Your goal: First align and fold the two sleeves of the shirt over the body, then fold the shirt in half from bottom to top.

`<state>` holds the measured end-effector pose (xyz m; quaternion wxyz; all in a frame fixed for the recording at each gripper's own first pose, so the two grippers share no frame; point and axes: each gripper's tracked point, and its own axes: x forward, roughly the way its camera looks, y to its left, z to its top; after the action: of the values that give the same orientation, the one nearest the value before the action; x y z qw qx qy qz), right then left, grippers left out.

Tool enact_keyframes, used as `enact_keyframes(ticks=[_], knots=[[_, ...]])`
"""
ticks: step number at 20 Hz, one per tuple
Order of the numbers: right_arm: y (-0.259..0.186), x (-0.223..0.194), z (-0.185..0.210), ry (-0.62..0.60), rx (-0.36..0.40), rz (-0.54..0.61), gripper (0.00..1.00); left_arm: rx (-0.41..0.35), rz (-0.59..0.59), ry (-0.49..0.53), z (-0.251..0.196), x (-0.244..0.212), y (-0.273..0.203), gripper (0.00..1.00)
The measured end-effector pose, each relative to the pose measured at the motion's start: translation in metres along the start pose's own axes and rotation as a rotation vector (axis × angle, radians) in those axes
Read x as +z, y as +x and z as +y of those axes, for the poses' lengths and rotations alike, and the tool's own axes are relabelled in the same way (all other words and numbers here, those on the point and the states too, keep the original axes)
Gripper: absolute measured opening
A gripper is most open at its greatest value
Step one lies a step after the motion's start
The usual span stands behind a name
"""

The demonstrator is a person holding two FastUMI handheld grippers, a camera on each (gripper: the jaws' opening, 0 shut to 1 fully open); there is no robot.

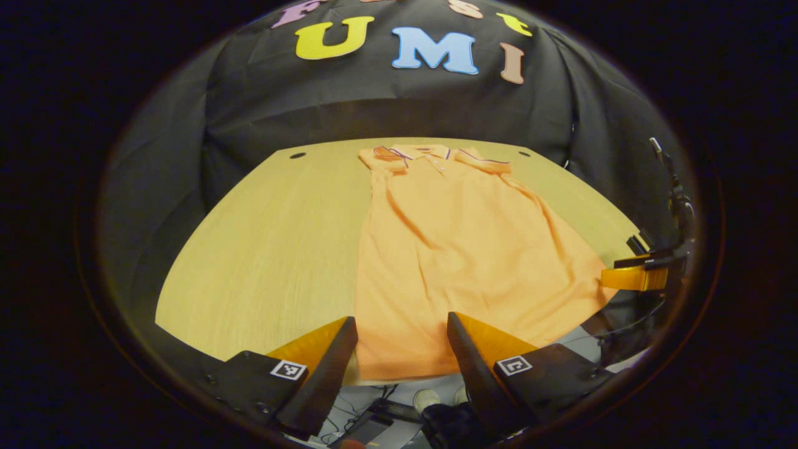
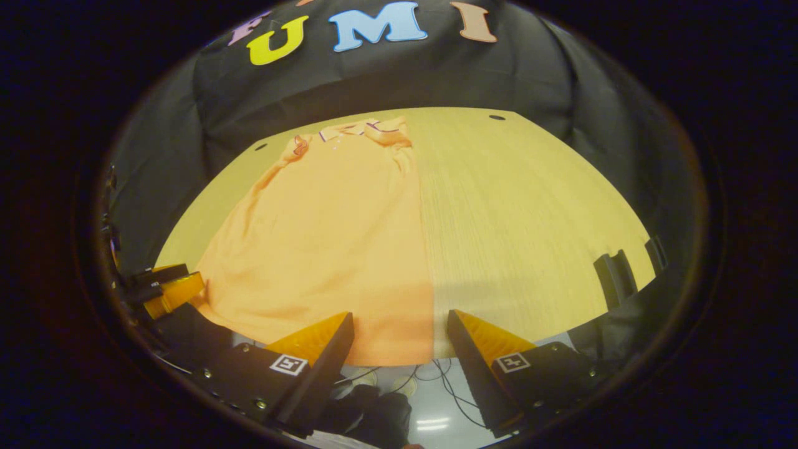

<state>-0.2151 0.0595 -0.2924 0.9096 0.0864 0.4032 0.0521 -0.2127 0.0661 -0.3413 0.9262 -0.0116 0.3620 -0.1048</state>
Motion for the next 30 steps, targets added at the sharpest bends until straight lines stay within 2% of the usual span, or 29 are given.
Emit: enact_keyframes(ticks=[2,4,5,9,10,11,12,13,14,15,16,17,18,19,24,27,30], knots=[[0.001,0.0,0.003,-0.019,-0.015,-0.006,0.95,-0.008,0.009,-0.003,-0.002,-0.006,0.003,0.95],[0.003,-0.002,0.005,-0.046,-0.03,0.0,0.95,-0.001,0.02,0.001,-0.002,-0.014,0.005,0.98],[0.003,-0.003,0.006,-0.064,-0.042,0.003,0.95,0.001,0.006,0.015,-0.002,-0.012,0.006,0.95],[0.006,-0.003,0.011,-0.082,-0.049,0.007,0.92,0.001,0.001,0.08,-0.012,-0.016,0.008,0.98],[0.006,-0.003,0.01,-0.074,-0.048,0.005,0.82,0.0,0.001,0.066,-0.014,-0.016,0.009,0.93],[0.005,-0.003,0.01,-0.062,-0.048,0.007,0.63,-0.002,0.002,0.065,-0.017,-0.016,0.01,0.84],[0.006,-0.003,0.011,-0.068,-0.046,0.009,0.54,-0.007,0.002,0.069,-0.021,-0.016,0.011,0.73],[0.006,-0.003,0.012,-0.081,-0.041,0.009,0.52,-0.006,0.0,0.065,-0.023,-0.014,0.014,0.66],[0.006,-0.003,0.015,-0.072,-0.03,0.009,0.52,-0.01,-0.002,0.059,-0.027,-0.014,0.015,0.53],[0.007,-0.003,0.017,-0.041,-0.025,-0.001,0.19,-0.004,-0.004,0.056,-0.028,-0.013,0.016,0.41],[0.006,-0.003,0.018,-0.052,-0.018,0.006,0.15,0.008,-0.003,0.048,-0.028,-0.012,0.017,0.25],[0.007,-0.003,0.019,-0.071,-0.012,0.005,0.18,0.009,-0.002,0.044,-0.03,-0.013,0.017,0.16],[0.011,-0.003,0.019,-0.066,0.0,0.004,0.18,0.018,0.001,0.028,-0.032,-0.012,0.018,0.15],[0.009,-0.003,0.021,-0.055,0.009,0.005,0.04,0.024,0.003,0.014,-0.031,-0.011,0.019,0.09],[0.004,0.009,0.026,0.043,0.104,-0.008,0.0,0.062,0.052,-0.063,-0.035,-0.005,0.017,0.06],[-0.008,0.039,0.028,0.049,0.159,-0.072,0.0,0.064,0.032,-0.133,-0.038,0.014,0.011,0.07],[-0.019,0.066,0.031,0.052,0.212,-0.124,0.0,0.088,-0.009,-0.148,-0.038,0.044,0.005,0.06]])
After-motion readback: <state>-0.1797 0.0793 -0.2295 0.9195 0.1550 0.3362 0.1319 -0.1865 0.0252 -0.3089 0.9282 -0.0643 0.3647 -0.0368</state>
